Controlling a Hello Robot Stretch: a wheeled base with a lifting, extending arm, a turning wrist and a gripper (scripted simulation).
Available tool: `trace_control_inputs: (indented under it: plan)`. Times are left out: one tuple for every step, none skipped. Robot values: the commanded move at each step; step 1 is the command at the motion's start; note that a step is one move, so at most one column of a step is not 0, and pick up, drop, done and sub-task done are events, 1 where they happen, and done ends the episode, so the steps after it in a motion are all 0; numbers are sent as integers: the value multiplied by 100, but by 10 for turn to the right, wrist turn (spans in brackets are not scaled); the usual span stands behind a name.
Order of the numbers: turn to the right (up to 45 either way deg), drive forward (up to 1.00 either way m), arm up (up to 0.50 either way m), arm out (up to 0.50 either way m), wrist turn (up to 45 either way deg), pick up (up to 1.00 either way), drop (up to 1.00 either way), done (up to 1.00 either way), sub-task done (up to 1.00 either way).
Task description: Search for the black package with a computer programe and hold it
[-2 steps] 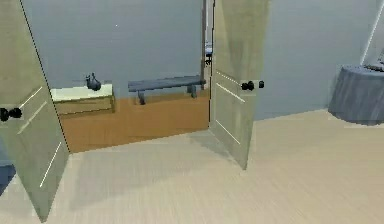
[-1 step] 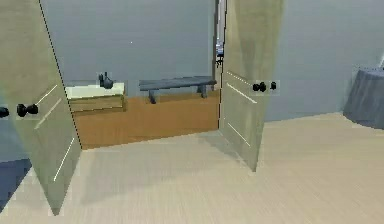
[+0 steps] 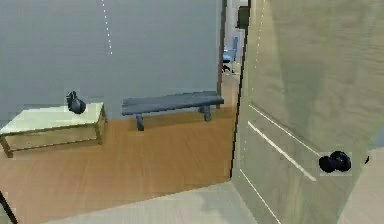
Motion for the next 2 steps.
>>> trace_control_inputs:
  plan:
    - [0,100,0,0,0,0,0,0,0]
    - [0,60,0,0,0,0,0,0,0]
